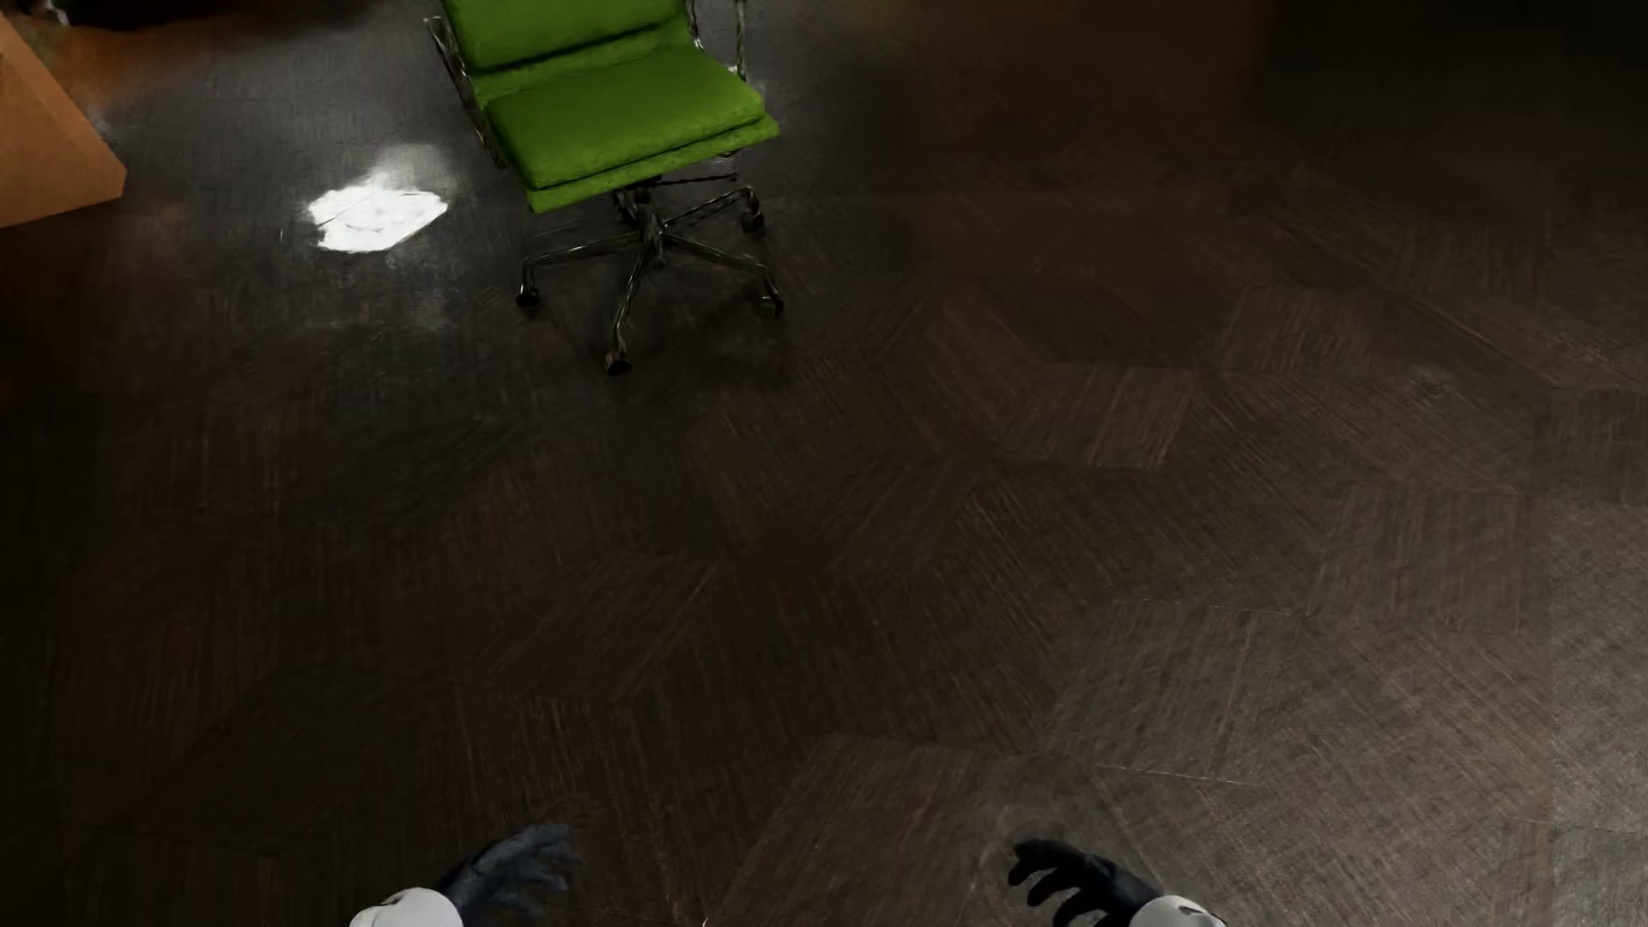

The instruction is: Rest on the chair

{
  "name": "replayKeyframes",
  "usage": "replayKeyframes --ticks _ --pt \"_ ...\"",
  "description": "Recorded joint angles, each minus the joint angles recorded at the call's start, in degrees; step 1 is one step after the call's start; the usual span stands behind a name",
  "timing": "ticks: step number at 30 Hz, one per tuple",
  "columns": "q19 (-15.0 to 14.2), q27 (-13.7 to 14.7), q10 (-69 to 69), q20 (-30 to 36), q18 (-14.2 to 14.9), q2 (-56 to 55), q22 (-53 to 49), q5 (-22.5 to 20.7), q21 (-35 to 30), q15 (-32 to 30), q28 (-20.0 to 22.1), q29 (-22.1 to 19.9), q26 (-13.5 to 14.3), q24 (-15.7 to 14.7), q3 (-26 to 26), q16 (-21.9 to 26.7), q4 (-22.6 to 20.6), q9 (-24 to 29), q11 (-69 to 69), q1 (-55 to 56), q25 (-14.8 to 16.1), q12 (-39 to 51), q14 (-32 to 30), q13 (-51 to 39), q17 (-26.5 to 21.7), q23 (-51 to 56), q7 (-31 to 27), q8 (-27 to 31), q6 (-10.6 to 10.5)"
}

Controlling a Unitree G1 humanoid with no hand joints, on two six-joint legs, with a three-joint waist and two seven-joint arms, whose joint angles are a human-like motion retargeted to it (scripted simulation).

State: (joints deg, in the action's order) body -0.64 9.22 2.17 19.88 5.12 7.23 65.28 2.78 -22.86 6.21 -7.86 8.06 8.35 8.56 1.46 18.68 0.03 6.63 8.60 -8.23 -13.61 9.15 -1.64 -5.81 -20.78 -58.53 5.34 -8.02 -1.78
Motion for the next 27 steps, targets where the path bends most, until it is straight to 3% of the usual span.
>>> replayKeyframes --ticks 2,4,11,15,24,27 --pt "0.0 -2.7 -1.7 -1.6 0.1 1.7 6.2 0.1 0.3 0.9 1.9 -2.4 -1.9 -0.5 0.1 -1.6 -0.1 -1.9 0.2 -2.9 0.4 -1.0 0.3 0.1 1.1 -7.4 0.6 -0.5 0.1" --pt "-0.3 -3.6 -2.1 -3.3 0.4 2.5 8.6 0.4 0.7 1.4 2.4 -3.1 -2.7 -0.6 0.4 -2.8 -0.1 -3.6 0.3 -4.1 -0.3 -2.8 0.9 0.4 1.0 -10.9 0.9 -0.5 0.1" --pt "-0.3 -1.8 -2.1 -4.4 0.6 3.0 1.7 0.8 2.9 2.1 -2.8 -0.2 -0.5 1.3 0.6 -5.2 0.2 -6.6 0.5 -5.1 0.2 -8.9 2.2 4.8 -1.5 -5.3 0.1 0.8 -0.2" --pt "-0.5 -2.6 -1.3 -4.2 -0.1 3.0 2.4 0.7 2.6 3.4 -1.4 -0.8 -1.2 0.3 0.6 -5.5 0.5 -6.8 -0.1 -4.0 0.8 -8.3 1.9 4.6 0.6 -5.3 -0.8 3.0 -0.3" --pt "0.6 -1.8 -2.1 -3.5 -0.2 3.5 3.7 0.2 1.7 2.0 -0.1 0.2 -1.2 -0.6 0.6 -3.8 0.0 -6.0 0.0 -4.9 -0.1 -6.8 2.0 4.7 1.4 -4.4 -0.1 0.6 -0.1" --pt "1.2 -3.1 -1.0 -1.8 -0.8 3.4 3.0 0.0 1.4 1.4 -1.0 -0.6 -1.4 0.1 0.5 -3.8 -0.3 -4.7 -0.1 -3.9 1.5 -5.5 1.9 3.2 1.2 -5.6 -0.4 0.5 -0.2"
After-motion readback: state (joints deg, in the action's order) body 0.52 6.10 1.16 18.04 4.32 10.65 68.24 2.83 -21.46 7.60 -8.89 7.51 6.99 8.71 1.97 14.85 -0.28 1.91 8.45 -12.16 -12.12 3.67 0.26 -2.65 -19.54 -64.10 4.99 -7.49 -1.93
